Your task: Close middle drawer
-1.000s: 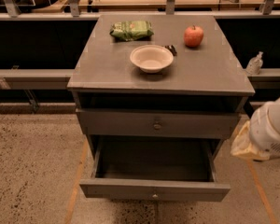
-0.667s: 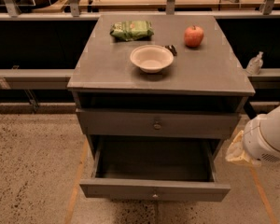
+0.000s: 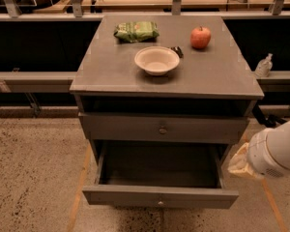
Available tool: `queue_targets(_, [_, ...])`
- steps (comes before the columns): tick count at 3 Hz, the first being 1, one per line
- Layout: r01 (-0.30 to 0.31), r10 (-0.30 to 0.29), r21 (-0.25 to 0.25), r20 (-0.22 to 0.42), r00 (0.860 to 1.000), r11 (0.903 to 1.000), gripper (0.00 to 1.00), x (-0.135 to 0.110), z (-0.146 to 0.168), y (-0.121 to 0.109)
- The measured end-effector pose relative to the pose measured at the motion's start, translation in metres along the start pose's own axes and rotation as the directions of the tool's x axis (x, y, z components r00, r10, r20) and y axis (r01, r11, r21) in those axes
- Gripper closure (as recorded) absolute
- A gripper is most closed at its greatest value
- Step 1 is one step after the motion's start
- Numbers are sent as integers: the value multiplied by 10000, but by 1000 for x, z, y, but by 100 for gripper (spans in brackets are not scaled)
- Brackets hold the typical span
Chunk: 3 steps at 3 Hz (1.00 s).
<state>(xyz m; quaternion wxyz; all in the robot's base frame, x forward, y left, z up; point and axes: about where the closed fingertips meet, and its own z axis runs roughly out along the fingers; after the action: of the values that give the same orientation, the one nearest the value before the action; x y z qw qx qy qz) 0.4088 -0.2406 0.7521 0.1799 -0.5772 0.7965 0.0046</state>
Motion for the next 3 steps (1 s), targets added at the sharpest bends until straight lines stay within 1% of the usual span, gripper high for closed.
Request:
queue_targets(1, [46,-39,-52,1213,9926,10000,100,-4,54,26])
queue_targets(2, [270,-314,245,2038,9785,9993,100,-10,102,33])
queue_targets(3, [587,-700,637,1937,9786,9962,100,-6,145,42])
